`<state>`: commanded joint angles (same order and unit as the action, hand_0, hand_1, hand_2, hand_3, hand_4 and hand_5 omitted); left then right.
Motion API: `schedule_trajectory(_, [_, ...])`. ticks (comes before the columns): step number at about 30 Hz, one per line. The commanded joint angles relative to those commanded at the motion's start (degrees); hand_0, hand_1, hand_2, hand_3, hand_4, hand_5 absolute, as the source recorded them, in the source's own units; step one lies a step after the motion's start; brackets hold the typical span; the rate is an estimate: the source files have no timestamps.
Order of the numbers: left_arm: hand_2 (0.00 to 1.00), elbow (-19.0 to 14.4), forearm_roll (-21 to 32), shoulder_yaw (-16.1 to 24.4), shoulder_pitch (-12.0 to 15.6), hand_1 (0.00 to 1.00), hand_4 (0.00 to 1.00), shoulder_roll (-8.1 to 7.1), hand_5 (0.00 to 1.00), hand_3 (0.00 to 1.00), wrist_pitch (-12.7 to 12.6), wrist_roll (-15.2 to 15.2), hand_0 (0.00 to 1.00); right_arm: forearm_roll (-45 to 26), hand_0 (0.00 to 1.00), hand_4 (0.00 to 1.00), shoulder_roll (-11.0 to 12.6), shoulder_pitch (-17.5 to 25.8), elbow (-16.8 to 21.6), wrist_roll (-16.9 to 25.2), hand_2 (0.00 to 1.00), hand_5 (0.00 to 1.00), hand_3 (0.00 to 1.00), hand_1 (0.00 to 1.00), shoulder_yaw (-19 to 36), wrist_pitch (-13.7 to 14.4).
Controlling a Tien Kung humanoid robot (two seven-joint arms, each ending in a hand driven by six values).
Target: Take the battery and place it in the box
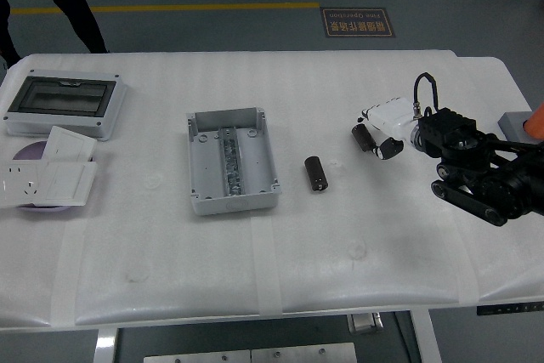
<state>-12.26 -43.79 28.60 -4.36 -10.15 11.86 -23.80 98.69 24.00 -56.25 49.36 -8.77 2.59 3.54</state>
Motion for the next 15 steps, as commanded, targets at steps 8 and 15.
schedule_trajectory(8, [0.634,0.01,0.79,-0.49,-0.03,0.662,0.476,0.07,0.417,0.573,-0.28,0.36,0.565,-0.6,0.83,0.411,-0.28,0.56,0.0,0.33,0.723,0.178,0.732,0.707,0.29,0.13])
schedule_trajectory(15, [0.632,0.02,0.13,-0.09,-0.1,0.662,0.474,0.08,0.429,0.572,-0.25,0.32,0.565,-1.39,0.824,0.378,-0.41,0.56,0.2,0.58,0.694,0.167,0.721,0.696,0.07,0.39])
